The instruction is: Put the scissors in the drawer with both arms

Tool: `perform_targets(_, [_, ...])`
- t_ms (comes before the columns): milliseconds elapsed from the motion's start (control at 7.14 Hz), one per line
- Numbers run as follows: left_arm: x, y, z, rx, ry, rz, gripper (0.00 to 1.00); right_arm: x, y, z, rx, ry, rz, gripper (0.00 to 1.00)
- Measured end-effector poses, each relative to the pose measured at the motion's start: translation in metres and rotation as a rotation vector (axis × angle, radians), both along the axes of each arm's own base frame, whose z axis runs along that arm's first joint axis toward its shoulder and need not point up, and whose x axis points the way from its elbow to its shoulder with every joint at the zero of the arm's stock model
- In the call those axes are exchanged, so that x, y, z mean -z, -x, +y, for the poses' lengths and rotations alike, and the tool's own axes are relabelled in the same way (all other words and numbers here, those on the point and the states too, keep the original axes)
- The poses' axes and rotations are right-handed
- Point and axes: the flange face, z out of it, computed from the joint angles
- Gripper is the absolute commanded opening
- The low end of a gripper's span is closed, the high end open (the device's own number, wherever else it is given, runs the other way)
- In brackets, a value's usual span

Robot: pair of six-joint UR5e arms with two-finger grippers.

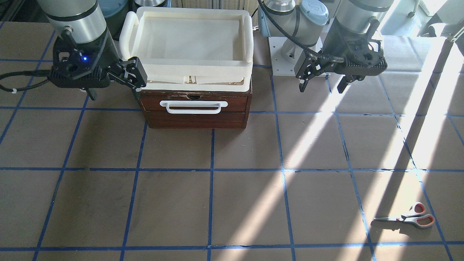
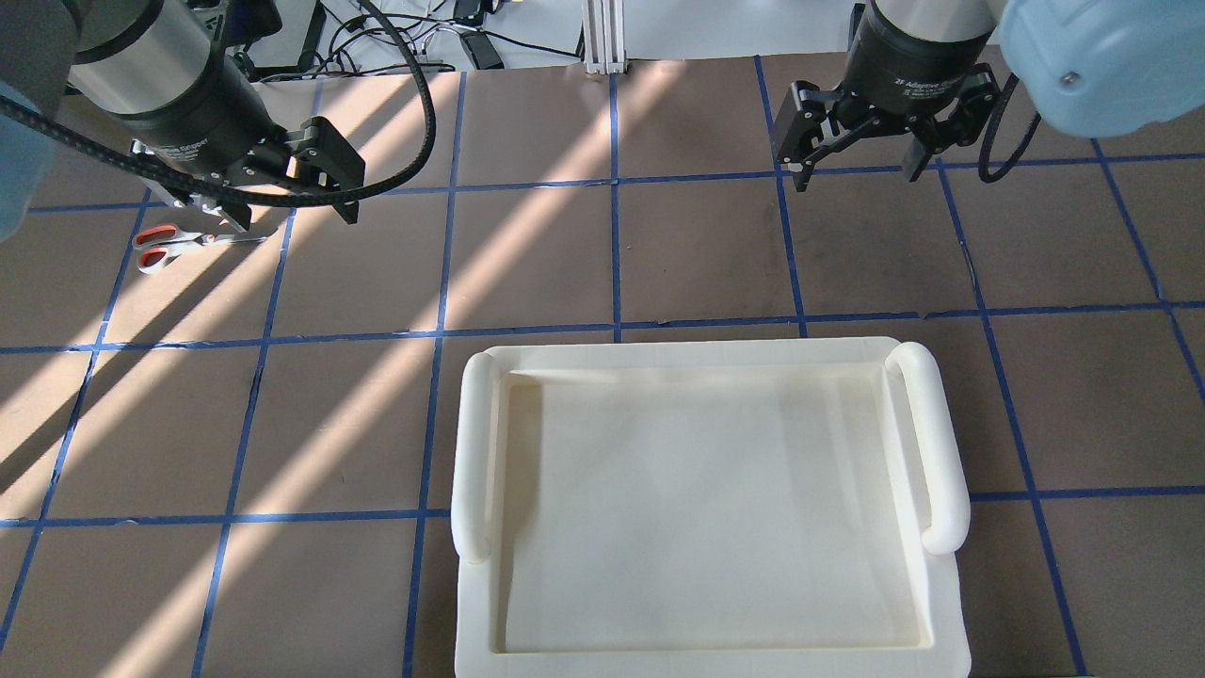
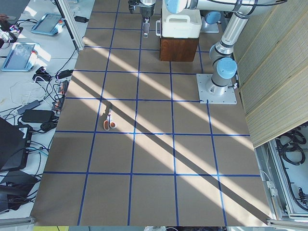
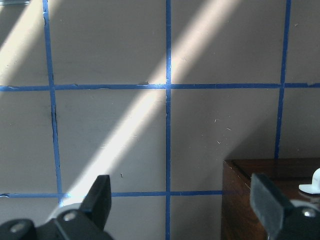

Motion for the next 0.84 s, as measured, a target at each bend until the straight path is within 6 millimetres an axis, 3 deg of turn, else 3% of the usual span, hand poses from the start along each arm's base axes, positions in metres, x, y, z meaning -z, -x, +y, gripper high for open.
perform_targets(560, [0.002, -0.003, -0.001, -0.005, -0.006, 0.000, 1.00, 0.004, 0.000, -0.002, -0.003, -0.009, 0.001, 1.00])
perform_targets(840, [0.005, -0.017, -0.005, -0.010, -0.016, 0.001, 1.00, 0.023, -0.005, -0.011, -0.017, -0.045, -0.002, 1.00])
